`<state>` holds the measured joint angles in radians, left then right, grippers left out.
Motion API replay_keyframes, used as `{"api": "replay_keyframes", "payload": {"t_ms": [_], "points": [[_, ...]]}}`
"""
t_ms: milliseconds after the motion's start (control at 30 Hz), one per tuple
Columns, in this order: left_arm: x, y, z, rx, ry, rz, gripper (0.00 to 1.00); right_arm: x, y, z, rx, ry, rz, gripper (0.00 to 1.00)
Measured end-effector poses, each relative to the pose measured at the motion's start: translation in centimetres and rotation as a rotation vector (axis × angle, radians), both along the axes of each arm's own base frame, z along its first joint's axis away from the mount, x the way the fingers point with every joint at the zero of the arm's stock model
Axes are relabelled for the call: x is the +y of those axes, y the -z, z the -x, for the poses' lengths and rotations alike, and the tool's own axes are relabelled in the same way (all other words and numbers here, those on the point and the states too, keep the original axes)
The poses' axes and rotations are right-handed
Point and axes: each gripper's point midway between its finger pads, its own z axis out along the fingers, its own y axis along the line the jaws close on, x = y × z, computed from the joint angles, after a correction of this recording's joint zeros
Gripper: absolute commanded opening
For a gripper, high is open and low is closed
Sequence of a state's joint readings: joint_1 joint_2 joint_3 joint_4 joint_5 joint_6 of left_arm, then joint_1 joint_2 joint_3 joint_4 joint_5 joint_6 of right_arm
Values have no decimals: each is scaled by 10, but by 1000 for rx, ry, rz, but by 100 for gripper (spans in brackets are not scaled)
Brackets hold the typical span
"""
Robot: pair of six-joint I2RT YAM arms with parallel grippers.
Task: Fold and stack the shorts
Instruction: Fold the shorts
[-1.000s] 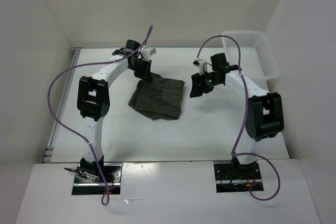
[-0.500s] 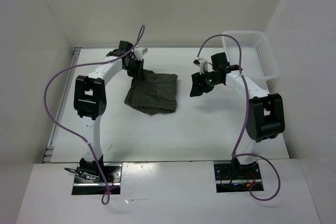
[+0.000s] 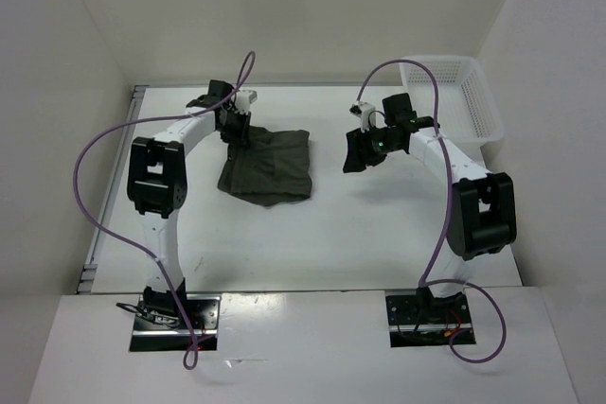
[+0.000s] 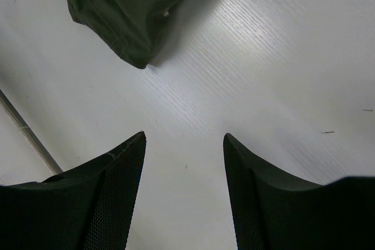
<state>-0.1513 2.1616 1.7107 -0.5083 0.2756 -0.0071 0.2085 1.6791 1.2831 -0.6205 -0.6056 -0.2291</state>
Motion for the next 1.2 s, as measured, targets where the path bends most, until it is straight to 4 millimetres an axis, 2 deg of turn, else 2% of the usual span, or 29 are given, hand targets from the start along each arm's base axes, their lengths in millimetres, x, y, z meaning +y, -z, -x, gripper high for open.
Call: {"api": "replay_keyframes", "payload": {"t_ms": [100, 133, 167, 267, 433, 600, 767, 867, 967, 1100, 1200], "points": [[13, -3, 1, -4, -28, -13, 43, 0, -1, 0, -4, 0, 0, 61], [16, -5, 0, -9, -31, -15, 66, 0, -2, 0, -5, 0, -1, 63], [18, -8, 0, -15, -32, -17, 75, 0, -3, 0, -9, 0, -1, 63], [21, -16, 0, -30, -45, -22, 91, 0, -9, 0, -25, -1, -4, 63], [34, -46, -3, -94, -84, -65, 100, -2, -20, 1, -70, -9, 1, 63], [57, -95, -7, -211, -166, -149, 100, -7, -42, 0, -158, -9, 21, 65], [96, -153, -4, -343, -306, -260, 100, -23, -66, -7, -271, 44, 90, 68], [136, -180, 8, -399, -419, -320, 100, -37, -85, -17, -368, 108, 147, 68], [196, -198, 33, -424, -579, -398, 100, -52, -104, -21, -470, 178, 189, 68], [276, -192, 80, -375, -775, -466, 100, -66, -119, -16, -553, 245, 217, 71], [315, -176, 114, -318, -861, -457, 100, -76, -124, -11, -594, 286, 232, 72]]}}
